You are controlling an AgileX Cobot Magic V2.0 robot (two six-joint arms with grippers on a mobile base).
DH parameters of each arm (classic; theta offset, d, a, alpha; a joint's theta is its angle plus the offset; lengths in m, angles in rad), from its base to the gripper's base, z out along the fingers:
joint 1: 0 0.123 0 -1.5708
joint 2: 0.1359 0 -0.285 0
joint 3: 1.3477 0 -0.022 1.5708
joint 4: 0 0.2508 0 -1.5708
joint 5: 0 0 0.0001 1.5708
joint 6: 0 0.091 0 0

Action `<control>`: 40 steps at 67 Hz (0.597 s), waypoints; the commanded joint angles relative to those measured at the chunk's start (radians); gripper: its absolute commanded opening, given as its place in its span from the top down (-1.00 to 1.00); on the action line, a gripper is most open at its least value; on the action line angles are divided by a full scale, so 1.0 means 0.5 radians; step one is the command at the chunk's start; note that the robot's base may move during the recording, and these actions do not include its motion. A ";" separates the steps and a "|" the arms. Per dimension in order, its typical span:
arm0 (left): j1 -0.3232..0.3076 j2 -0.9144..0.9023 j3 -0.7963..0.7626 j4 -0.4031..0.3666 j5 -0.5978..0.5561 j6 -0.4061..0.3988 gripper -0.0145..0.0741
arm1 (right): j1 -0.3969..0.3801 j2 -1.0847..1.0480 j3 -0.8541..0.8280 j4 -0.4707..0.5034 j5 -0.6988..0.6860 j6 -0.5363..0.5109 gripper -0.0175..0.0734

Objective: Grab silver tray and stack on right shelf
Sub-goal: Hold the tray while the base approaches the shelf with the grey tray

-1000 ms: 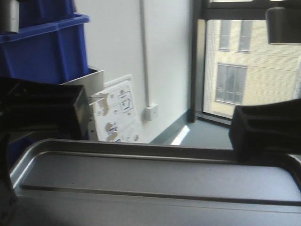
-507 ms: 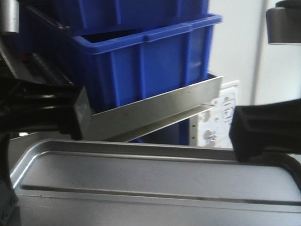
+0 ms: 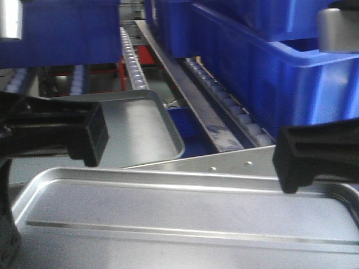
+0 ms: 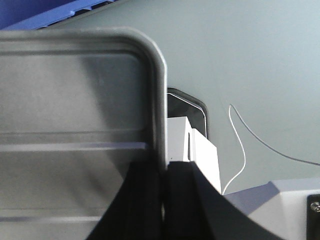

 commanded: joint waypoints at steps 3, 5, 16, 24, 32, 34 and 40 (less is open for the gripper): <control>-0.001 -0.044 -0.026 0.139 0.546 -0.021 0.90 | -0.014 -0.040 -0.029 -0.114 0.457 -0.004 0.46; -0.001 -0.044 -0.026 0.139 0.546 -0.021 0.90 | -0.014 -0.040 -0.029 -0.114 0.457 -0.004 0.46; -0.001 -0.044 -0.026 0.139 0.546 -0.021 0.90 | -0.014 -0.040 -0.029 -0.114 0.457 -0.004 0.46; -0.001 -0.044 -0.026 0.139 0.546 -0.021 0.90 | -0.014 -0.040 -0.029 -0.114 0.457 -0.004 0.46; -0.001 -0.044 -0.026 0.139 0.546 -0.021 0.90 | -0.014 -0.040 -0.029 -0.114 0.457 -0.004 0.46; -0.001 -0.044 -0.026 0.139 0.546 -0.021 0.90 | -0.014 -0.040 -0.029 -0.114 0.457 -0.004 0.46; -0.001 -0.044 -0.026 0.139 0.546 -0.021 0.90 | -0.014 -0.040 -0.029 -0.114 0.457 -0.004 0.46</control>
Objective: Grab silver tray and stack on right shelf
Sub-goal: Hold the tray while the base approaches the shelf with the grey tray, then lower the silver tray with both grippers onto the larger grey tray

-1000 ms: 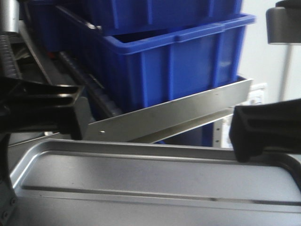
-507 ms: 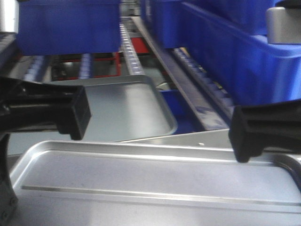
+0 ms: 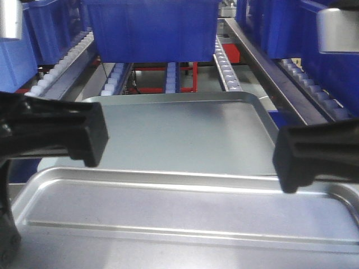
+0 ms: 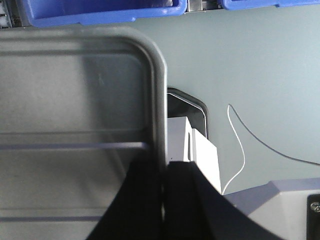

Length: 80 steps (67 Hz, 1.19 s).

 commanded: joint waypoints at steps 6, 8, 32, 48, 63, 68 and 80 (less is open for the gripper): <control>-0.001 -0.044 -0.026 0.139 0.546 -0.021 0.90 | -0.014 -0.040 -0.029 -0.114 0.457 -0.004 0.46; -0.001 -0.044 -0.026 0.139 0.546 -0.021 0.90 | -0.014 -0.040 -0.029 -0.114 0.457 -0.004 0.46; -0.001 -0.044 -0.026 0.139 0.546 -0.021 0.90 | -0.014 -0.040 -0.029 -0.114 0.457 -0.004 0.46; -0.001 -0.044 -0.026 0.139 0.546 -0.021 0.90 | -0.014 -0.040 -0.029 -0.114 0.457 -0.004 0.46; -0.001 -0.044 -0.026 0.139 0.543 -0.021 0.90 | -0.014 -0.040 -0.029 -0.114 0.457 -0.004 0.46; -0.001 -0.044 -0.026 0.139 0.542 -0.021 0.90 | -0.014 -0.040 -0.029 -0.114 0.455 -0.004 0.46; -0.001 -0.044 -0.026 0.139 0.534 -0.021 0.90 | -0.014 -0.040 -0.029 -0.114 0.456 -0.004 0.46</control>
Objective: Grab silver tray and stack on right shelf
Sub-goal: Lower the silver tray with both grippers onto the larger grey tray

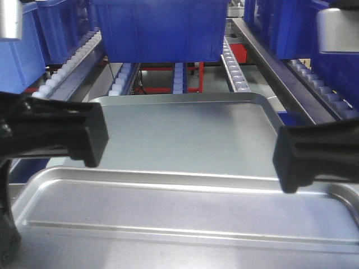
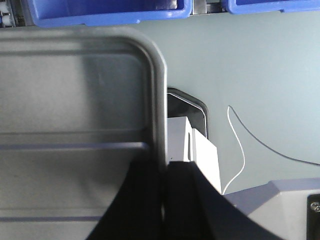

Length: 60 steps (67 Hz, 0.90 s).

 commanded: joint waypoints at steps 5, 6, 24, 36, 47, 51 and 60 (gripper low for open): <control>-0.001 -0.044 -0.026 0.150 0.534 -0.021 0.90 | -0.014 -0.040 -0.029 -0.119 0.437 -0.004 0.46; -0.001 -0.044 -0.026 0.155 0.534 -0.021 0.90 | -0.014 -0.040 -0.029 -0.125 0.426 -0.004 0.46; 0.084 -0.044 -0.066 0.159 0.222 0.284 0.90 | -0.038 -0.040 -0.063 -0.271 0.109 -0.278 0.46; 0.415 -0.035 -0.178 0.077 -0.142 0.617 0.90 | -0.283 -0.028 -0.234 -0.283 -0.109 -0.494 0.46; 0.768 0.060 -0.284 -0.117 -0.422 1.122 0.90 | -0.650 0.118 -0.397 -0.280 -0.347 -0.726 0.46; 0.868 0.123 -0.333 -0.176 -0.509 1.271 0.90 | -0.759 0.206 -0.468 -0.276 -0.427 -0.791 0.46; 1.061 0.325 -0.490 -0.202 -0.636 1.435 0.90 | -0.964 0.457 -0.659 -0.272 -0.590 -0.909 0.46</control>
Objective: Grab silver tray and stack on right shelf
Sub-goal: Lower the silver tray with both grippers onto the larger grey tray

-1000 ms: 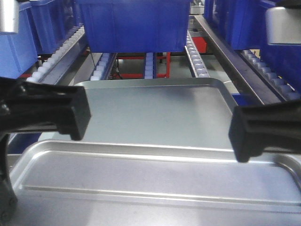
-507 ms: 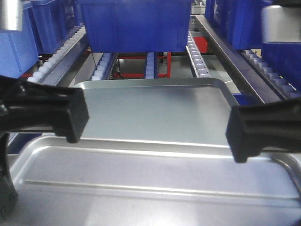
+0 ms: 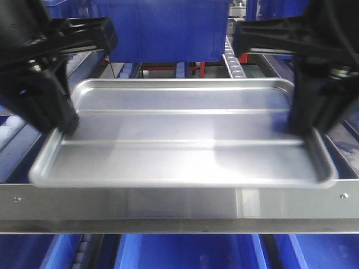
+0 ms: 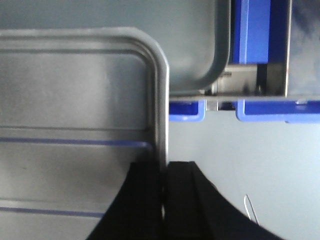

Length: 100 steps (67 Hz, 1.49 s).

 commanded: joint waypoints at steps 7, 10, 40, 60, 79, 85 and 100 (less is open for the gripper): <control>0.191 0.197 -0.258 -0.050 -0.197 0.319 0.89 | -0.246 0.273 -0.337 -0.105 -0.292 -0.108 0.46; 0.223 0.279 -0.326 -0.076 -0.237 0.349 0.89 | -0.280 0.374 -0.406 -0.105 -0.319 -0.108 0.46; 0.337 0.805 -0.732 -0.081 -0.294 0.349 0.90 | -0.387 0.889 -0.839 -0.105 -0.336 -0.108 0.46; 0.337 0.815 -0.732 -0.081 -0.269 0.349 0.90 | -0.387 0.889 -0.841 -0.105 -0.315 -0.108 0.46; 0.337 0.815 -0.749 -0.071 -0.182 0.349 0.90 | -0.381 0.889 -0.841 -0.050 -0.323 -0.108 0.46; 0.337 0.815 -0.749 -0.071 -0.197 0.349 0.90 | -0.381 0.889 -0.841 -0.019 -0.341 -0.108 0.45; 0.366 0.870 -0.777 -0.222 -0.188 0.349 0.89 | -0.381 0.889 -0.843 -0.009 -0.343 -0.108 -0.11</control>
